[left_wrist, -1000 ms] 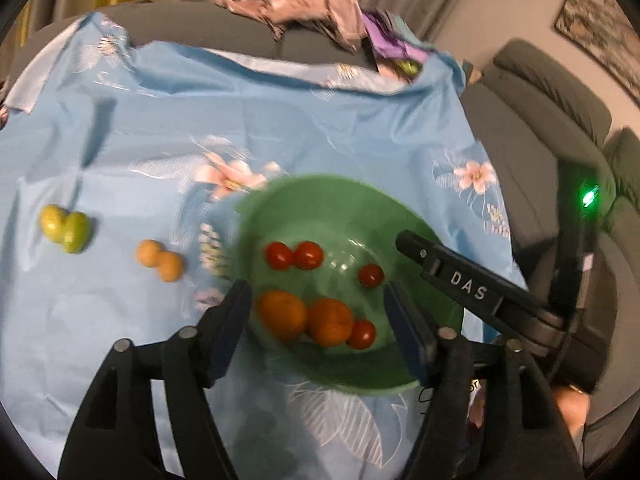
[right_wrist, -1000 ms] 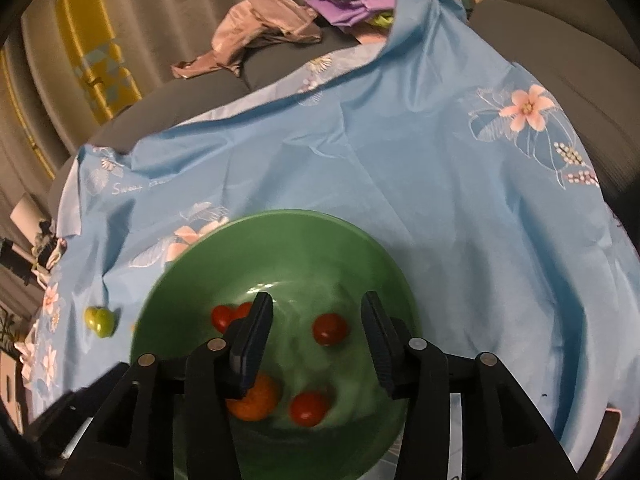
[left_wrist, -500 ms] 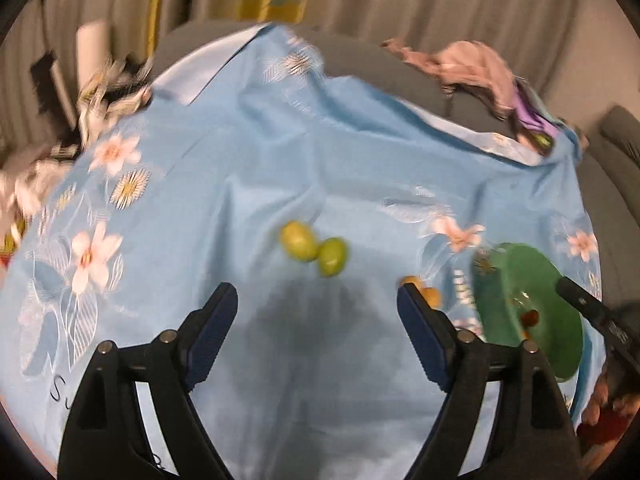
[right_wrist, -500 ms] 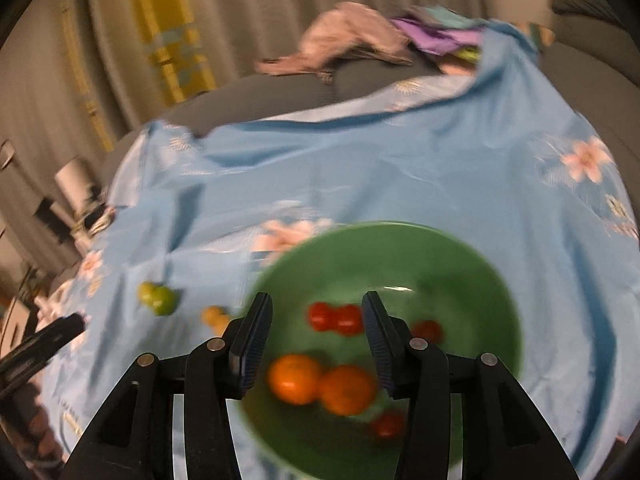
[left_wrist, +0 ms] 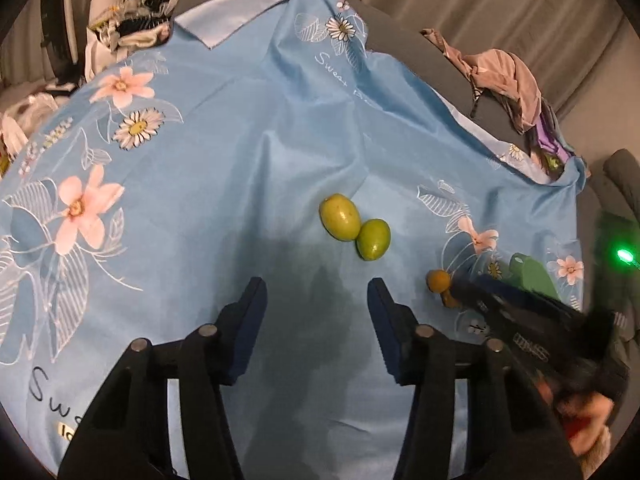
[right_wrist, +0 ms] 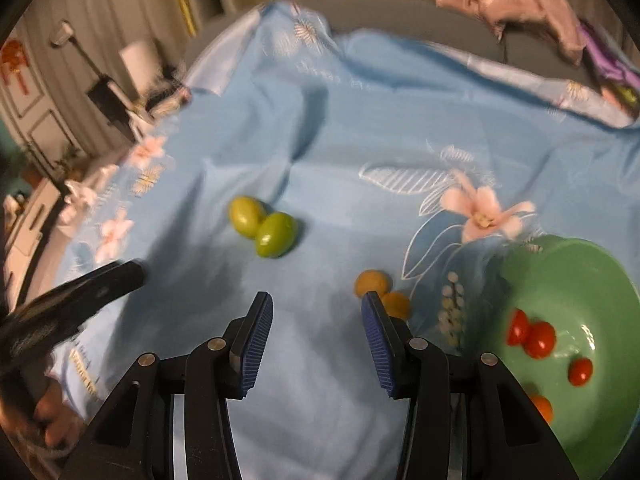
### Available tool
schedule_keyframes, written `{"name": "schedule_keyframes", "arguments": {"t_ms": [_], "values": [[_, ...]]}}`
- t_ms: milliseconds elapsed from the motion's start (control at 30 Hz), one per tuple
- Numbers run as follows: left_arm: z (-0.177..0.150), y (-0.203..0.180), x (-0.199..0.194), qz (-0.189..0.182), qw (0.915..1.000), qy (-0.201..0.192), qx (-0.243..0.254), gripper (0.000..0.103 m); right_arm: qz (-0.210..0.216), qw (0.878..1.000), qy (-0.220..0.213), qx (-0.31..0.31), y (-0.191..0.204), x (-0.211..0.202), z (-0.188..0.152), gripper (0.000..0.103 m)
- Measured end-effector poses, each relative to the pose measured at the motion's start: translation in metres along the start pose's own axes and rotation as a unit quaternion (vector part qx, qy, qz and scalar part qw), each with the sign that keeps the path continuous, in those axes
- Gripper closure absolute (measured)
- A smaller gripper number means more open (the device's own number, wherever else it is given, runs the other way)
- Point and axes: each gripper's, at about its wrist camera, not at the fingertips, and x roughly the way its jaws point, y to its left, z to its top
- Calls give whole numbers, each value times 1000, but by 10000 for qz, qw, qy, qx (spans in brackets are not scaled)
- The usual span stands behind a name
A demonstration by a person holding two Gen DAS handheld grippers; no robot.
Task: Organize fruits
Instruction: 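Move both tools back over the small yellow fruits on the cloth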
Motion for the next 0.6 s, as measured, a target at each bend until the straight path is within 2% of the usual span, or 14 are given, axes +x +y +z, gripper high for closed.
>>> {"name": "schedule_keyframes", "arguments": {"t_ms": [67,133,333,367,467,600], "values": [[1,6,1,16,9999,35,-127,51,-391,9991,112,-142,0,14,6,58],[1,8,2,128,9998,63,-133,51,-472,9981,336,-214,-2,27,10,62],[4,14,-3,45,9997,45,-254,51,-730,9935,746,-443,-6,50,12,68],[4,16,-4,39,9996,38,-294,51,-720,9936,751,-432,-7,51,12,75],[6,20,-6,-15,9992,50,-386,51,-695,9947,660,-383,-5,50,12,75],[8,22,-8,65,9991,20,-414,51,-61,9981,523,-335,10,38,7,75]]}}
